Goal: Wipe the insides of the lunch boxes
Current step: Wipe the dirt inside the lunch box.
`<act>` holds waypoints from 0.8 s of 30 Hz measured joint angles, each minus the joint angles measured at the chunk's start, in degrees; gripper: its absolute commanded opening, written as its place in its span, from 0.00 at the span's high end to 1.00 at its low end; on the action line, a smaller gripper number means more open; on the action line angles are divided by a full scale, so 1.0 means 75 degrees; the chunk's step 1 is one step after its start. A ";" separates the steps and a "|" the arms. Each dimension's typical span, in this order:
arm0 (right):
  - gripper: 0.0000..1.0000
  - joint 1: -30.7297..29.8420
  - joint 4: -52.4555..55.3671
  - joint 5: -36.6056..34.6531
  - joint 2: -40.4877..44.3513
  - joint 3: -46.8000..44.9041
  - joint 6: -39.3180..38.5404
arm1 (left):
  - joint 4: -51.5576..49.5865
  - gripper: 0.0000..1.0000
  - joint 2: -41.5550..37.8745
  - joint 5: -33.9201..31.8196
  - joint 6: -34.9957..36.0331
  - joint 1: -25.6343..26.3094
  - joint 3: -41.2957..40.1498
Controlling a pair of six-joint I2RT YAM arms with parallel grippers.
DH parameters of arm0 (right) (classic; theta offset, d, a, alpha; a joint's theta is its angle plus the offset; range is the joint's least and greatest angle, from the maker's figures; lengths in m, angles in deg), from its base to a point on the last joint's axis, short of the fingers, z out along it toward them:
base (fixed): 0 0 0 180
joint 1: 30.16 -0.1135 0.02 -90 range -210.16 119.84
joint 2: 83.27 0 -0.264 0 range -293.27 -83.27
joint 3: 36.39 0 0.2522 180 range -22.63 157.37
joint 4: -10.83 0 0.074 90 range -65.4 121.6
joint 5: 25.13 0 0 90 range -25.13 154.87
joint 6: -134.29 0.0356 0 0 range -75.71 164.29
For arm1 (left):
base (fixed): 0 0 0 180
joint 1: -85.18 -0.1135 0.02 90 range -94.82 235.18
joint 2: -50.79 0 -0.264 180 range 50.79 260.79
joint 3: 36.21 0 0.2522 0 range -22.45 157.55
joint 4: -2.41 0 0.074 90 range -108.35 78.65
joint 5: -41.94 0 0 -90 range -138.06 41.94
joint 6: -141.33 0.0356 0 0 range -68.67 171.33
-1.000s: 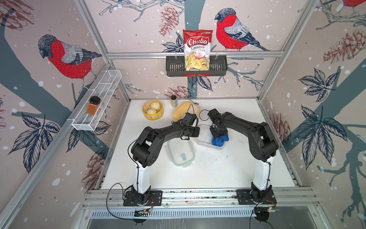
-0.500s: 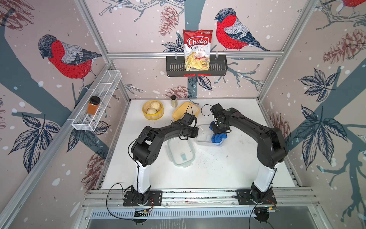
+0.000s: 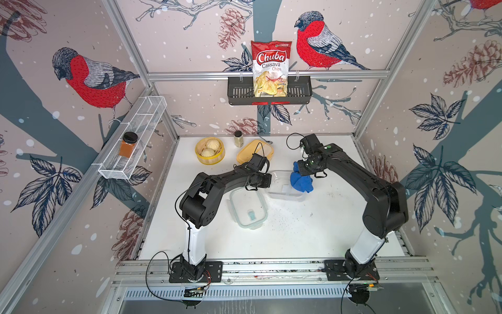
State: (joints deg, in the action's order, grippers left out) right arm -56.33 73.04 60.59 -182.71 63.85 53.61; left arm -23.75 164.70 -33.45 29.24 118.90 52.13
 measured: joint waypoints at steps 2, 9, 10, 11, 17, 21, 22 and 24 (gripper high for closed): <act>1.00 0.0044 -0.0003 0.0012 0.0082 0.0076 0.0003 | -0.0015 1.00 0.0000 -0.0006 0.0000 -0.0006 0.0003; 1.00 0.0117 0.0268 0.0207 0.0726 0.0632 0.0204 | -0.0064 1.00 0.0055 -0.0012 0.0003 -0.0015 0.0082; 1.00 0.0152 0.0280 0.0207 0.0816 0.0880 0.0213 | -0.0073 1.00 0.0058 -0.0015 0.0003 -0.0015 0.0087; 1.00 0.0181 0.0329 0.0207 0.0868 0.1154 0.0221 | -0.0073 1.00 0.0058 -0.0023 0.0000 -0.0015 0.0087; 1.00 0.0274 0.0647 0.0204 0.0944 0.1938 0.0230 | -0.0079 1.00 0.0058 -0.0038 -0.0003 -0.0015 0.0090; 1.00 0.0291 0.0851 0.0321 0.0956 0.1938 0.0376 | -0.0093 1.00 0.0029 -0.0090 -0.0026 -0.0015 0.0076; 1.00 0.0195 0.0857 0.0396 0.0965 0.1932 0.0379 | -0.0096 1.00 0.0006 -0.0122 -0.0029 -0.0015 0.0058; 1.00 -0.0073 0.0787 0.0554 0.1043 0.1801 0.0577 | -0.0085 1.00 -0.0050 -0.0146 -0.0079 -0.0015 -0.0006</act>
State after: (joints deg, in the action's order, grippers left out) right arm -56.88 78.94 64.74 -174.88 77.36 57.94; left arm -24.39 164.33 -34.54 28.65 118.79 52.09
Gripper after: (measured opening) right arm 0.077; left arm 0.079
